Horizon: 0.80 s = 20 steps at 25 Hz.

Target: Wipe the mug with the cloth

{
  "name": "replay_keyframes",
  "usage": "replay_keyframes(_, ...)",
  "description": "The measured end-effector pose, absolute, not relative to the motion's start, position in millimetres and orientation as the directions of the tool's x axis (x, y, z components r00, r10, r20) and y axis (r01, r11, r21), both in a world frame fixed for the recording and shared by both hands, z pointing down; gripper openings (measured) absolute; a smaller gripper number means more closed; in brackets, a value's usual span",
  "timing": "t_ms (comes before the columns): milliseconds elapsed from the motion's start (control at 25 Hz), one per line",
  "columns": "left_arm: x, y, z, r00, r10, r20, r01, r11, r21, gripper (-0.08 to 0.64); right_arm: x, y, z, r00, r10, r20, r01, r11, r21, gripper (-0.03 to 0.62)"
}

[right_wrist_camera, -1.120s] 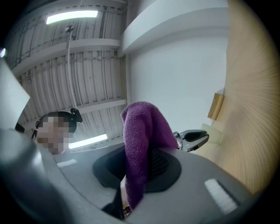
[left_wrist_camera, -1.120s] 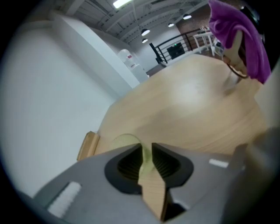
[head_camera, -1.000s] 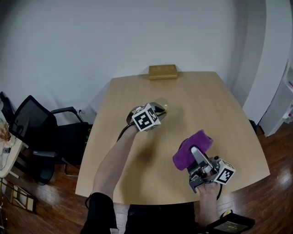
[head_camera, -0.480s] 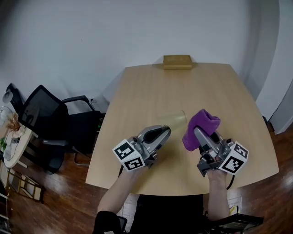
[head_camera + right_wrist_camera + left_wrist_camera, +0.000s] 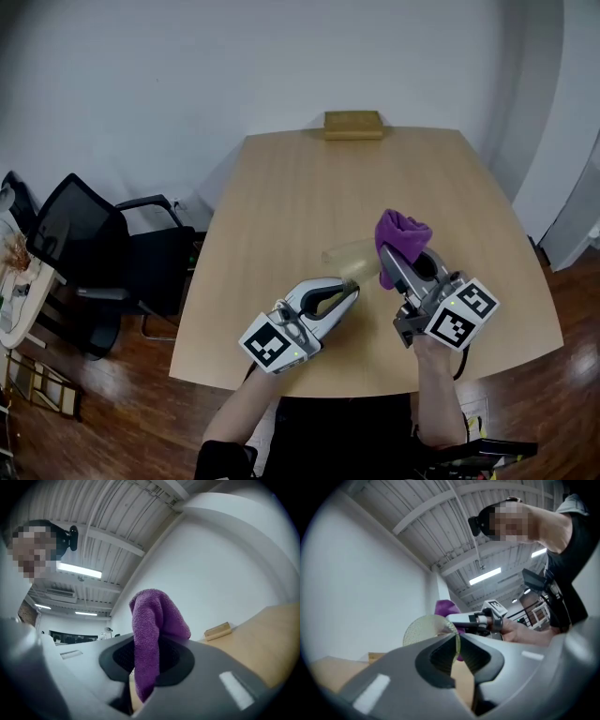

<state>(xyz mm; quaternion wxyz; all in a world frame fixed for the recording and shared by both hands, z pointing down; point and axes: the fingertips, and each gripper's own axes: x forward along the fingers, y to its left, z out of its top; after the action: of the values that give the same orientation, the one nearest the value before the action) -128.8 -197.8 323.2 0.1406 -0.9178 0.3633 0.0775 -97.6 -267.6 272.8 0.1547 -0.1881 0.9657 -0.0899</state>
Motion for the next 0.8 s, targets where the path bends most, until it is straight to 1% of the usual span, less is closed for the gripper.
replay_keyframes(80,-127,-198,328,0.730,-0.650,-0.212,-0.683,-0.694,-0.228,0.043,-106,-258,274,-0.889,-0.379,-0.257,-0.330,0.919,-0.217,0.057)
replay_keyframes(240,-123,-200,338,0.731,-0.664,-0.161,-0.677,-0.672,-0.300,0.043,-135,-221,272,-0.927,-0.291,-0.236,-0.263,0.954,-0.142,0.057)
replay_keyframes(400,-123,-200,337,0.730,-0.662,-0.169,-0.676,-0.663,-0.323,0.043,-155,-189,270,-0.961,-0.203,-0.189,-0.204,0.979,-0.017,0.057)
replay_keyframes(480,-125,-198,337,0.728,-0.663,-0.175,-0.678,-0.659,-0.326,0.042,-150,-186,265,-0.964,-0.157,-0.213,-0.152,0.988,-0.039,0.057)
replay_keyframes(520,-126,-196,337,0.727,-0.665,-0.173,-0.679,-0.655,-0.332,0.042,-141,-191,261,-0.957,-0.159,-0.242,-0.146,0.987,-0.070,0.057)
replay_keyframes(560,-127,-194,337,0.727,-0.665,-0.171,-0.676,-0.648,-0.351,0.043,-128,-202,255,-0.943,-0.190,-0.273,-0.168,0.981,-0.101,0.057)
replay_keyframes(640,-128,-189,337,0.734,-0.659,-0.166,-0.657,-0.627,-0.418,0.043,-95,-231,244,-0.899,-0.301,-0.319,-0.266,0.952,-0.150,0.057)
replay_keyframes(720,-128,-185,334,0.736,-0.654,-0.173,-0.649,-0.610,-0.455,0.043,-72,-255,236,-0.859,-0.383,-0.339,-0.342,0.923,-0.178,0.057)
replay_keyframes(800,-127,-184,331,0.738,-0.649,-0.185,-0.646,-0.600,-0.472,0.042,-67,-264,237,-0.853,-0.407,-0.328,-0.364,0.913,-0.186,0.057)
